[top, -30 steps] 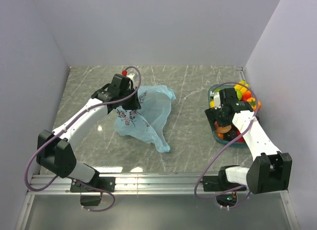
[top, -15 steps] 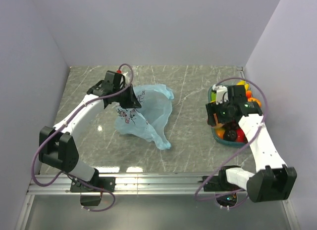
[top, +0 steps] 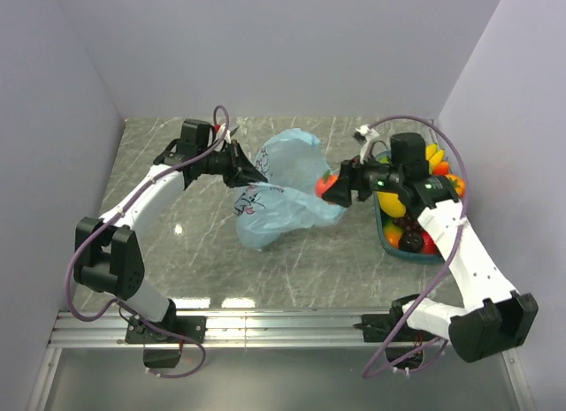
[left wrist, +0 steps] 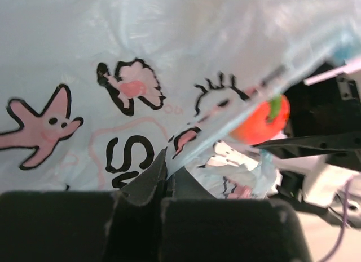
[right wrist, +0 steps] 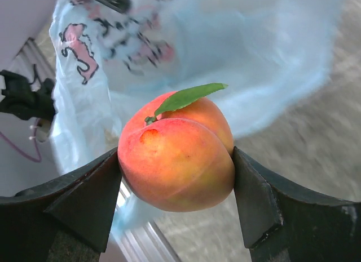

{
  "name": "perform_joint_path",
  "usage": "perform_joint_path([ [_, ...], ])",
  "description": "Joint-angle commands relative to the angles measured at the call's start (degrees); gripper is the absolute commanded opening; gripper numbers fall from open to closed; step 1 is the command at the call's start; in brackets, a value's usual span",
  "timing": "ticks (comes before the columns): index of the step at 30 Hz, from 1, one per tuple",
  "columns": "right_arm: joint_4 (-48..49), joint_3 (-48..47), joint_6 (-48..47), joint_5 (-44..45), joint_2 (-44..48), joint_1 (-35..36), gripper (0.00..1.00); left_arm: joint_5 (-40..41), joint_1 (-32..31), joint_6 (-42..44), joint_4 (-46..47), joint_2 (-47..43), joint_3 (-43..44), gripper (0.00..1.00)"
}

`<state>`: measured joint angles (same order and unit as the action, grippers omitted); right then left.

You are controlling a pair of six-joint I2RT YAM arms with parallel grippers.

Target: Place the fake fruits into the plastic bag and tie a complex knot

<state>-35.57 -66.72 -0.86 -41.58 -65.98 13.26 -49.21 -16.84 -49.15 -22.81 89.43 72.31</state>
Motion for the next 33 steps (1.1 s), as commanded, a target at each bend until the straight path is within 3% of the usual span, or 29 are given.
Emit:
perform_joint_path([
  [1, 10.6, -3.8, 5.0, 3.5, -2.0, 6.2, 0.29, -8.3, 0.1, -4.9, 9.4, -1.4, -2.0, 0.01],
  [10, 14.8, -8.2, 5.7, 11.6, -9.1, 14.7, 0.31, -17.1, 0.9, -0.2, 18.0, -1.6, -11.2, 0.01],
  [12, 13.7, -6.2, 3.3, 15.5, -10.0, 17.4, 0.40, -17.8, 1.3, -0.9, 21.8, -1.7, -12.8, 0.01],
  [13, 13.6, -5.1, 2.5, 16.8, -10.1, 18.5, 0.52, -17.9, 1.5, -0.5, 22.4, -1.5, -13.8, 0.01],
  [15, 13.7, -2.4, 1.4, 19.8, -10.5, 21.2, 0.62, -18.0, 1.8, 0.3, 22.4, -1.5, -14.5, 0.01],
  [16, 13.9, -1.7, 1.4, 20.6, -10.5, 21.5, 0.79, -18.1, 1.8, 0.3, 24.0, -1.5, -14.6, 0.01],
  [20, 13.3, -1.2, -0.1, 22.9, -10.7, 22.2, 0.94, -16.8, 1.9, 1.5, 21.2, -0.9, -13.7, 0.01],
  [25, 8.9, -3.1, -1.9, 20.3, -7.6, 21.1, 1.00, -15.3, 2.2, 4.1, 16.9, -0.1, -12.5, 0.00],
  [28, 4.1, -3.2, -4.4, 14.0, -4.6, 18.7, 1.00, -14.8, 2.8, 4.4, 16.8, 0.1, -13.2, 0.01],
  [33, -4.8, 0.3, -8.0, 4.6, 1.2, 10.3, 0.93, -10.8, 3.0, 7.8, 12.8, 0.5, -12.1, 0.01],
])
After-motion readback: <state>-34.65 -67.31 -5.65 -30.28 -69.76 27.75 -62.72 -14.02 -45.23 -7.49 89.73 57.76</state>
